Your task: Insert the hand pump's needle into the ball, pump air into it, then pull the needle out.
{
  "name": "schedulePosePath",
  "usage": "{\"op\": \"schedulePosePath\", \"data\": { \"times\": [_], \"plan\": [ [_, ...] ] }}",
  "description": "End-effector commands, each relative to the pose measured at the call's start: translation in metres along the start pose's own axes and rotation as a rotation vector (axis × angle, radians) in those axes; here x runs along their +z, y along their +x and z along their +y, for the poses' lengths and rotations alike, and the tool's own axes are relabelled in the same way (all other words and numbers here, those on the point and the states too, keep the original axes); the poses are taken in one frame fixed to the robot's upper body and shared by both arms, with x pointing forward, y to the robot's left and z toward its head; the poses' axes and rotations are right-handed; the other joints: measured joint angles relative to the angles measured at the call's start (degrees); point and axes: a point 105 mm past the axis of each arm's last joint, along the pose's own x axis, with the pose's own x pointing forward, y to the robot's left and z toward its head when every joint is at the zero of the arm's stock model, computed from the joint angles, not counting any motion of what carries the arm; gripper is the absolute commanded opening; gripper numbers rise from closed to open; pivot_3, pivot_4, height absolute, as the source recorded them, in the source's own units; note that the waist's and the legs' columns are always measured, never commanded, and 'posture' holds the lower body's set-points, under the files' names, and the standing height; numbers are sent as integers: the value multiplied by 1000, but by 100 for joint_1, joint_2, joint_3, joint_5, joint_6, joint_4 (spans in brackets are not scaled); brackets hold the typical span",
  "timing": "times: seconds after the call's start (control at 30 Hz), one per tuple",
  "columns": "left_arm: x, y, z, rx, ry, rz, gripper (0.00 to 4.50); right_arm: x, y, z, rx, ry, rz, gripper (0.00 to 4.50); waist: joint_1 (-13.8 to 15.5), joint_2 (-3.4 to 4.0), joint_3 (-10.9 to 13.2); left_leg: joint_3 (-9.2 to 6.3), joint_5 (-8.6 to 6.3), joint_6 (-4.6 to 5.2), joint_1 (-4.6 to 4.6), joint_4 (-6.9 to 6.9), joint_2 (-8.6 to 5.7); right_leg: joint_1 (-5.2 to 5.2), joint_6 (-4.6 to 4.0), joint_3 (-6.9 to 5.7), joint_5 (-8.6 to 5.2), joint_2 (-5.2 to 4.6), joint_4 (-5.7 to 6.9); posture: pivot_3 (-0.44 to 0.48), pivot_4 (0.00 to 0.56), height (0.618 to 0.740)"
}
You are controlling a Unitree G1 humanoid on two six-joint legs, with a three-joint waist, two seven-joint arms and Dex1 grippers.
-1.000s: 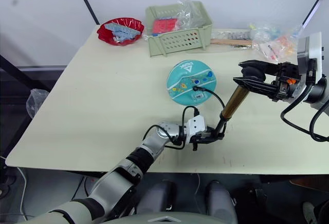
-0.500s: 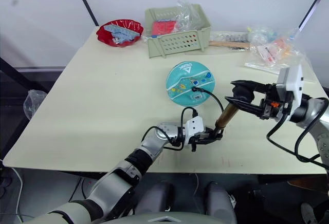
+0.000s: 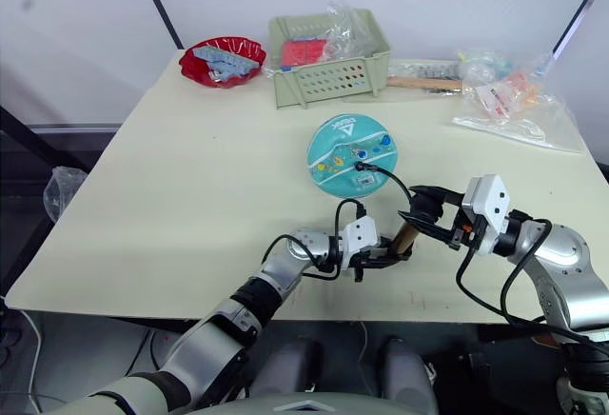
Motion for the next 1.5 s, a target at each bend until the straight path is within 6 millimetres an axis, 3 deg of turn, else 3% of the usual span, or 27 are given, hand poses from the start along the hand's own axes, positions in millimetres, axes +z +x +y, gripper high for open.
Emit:
{"op": "schedulePosePath", "data": {
  "times": [0.03,0.13,0.3,0.5,0.63,0.73,0.83,0.97,1.1,1.3,1.37,1.5],
  "plan": [
    [-61,-15,-20,-46,-119,213,1068,2,-12,-8,-10,9,37,1792,10,1,1,0,0,0,0,0,0,0,0,0,0,0,0,0,150,740],
    [-61,-15,-20,-48,-117,215,1068,20,-14,-10,21,-38,23,1792,11,8,5,1,0,0,-2,0,-2,0,0,1,0,-3,0,0,150,740],
    [-60,-14,-21,-59,-110,215,1068,76,-23,-29,3,-72,-77,1792,16,45,31,2,0,0,-12,3,-6,-6,1,1,1,-8,0,0,150,740],
    [-60,-14,-23,-66,-110,214,1068,109,-37,-32,22,-42,-126,1792,19,49,37,-5,0,0,-21,2,-6,-9,-1,-4,1,-7,0,0,150,740],
    [-61,-14,-24,-68,-110,215,1068,119,-41,-33,23,-32,-136,1792,21,49,37,-4,0,0,-23,3,-7,-12,-1,-5,1,-10,0,0,150,740],
    [-61,-14,-25,-71,-110,218,1068,145,-46,-36,25,-55,-187,1792,17,71,50,-2,0,0,-23,3,-7,-12,-1,-2,1,-10,0,0,150,740],
    [-62,-14,-25,-71,-109,219,1068,156,-47,-38,21,-70,-200,1792,23,67,52,0,0,0,-23,3,-10,-14,0,-2,1,-13,0,0,150,740],
    [-62,-14,-25,-73,-107,219,1068,154,-47,-38,23,-60,-189,1792,26,66,53,-1,0,0,-30,3,-13,-15,0,-4,1,-15,-1,0,150,740],
    [-62,-14,-25,-72,-106,221,1068,134,-46,-37,12,-51,-116,1792,28,65,53,0,0,1,-29,3,-15,-15,1,-4,1,-17,0,0,150,740],
    [-61,-13,-23,-71,-103,221,1068,83,-35,-29,12,-20,10,1792,22,32,24,-3,0,0,-11,3,-14,-1,2,-5,1,-13,0,0,150,740],
    [-61,-12,-23,-70,-102,219,1068,56,-29,-17,39,11,53,1792,18,6,-4,-5,0,0,0,4,-11,8,2,-6,1,-10,0,0,150,740],
    [-61,-13,-22,-69,-99,221,1068,24,-20,0,62,95,66,1792,17,-41,-50,-7,0,0,17,3,0,18,2,-8,-1,-4,1,0,150,740]
  ]
}}
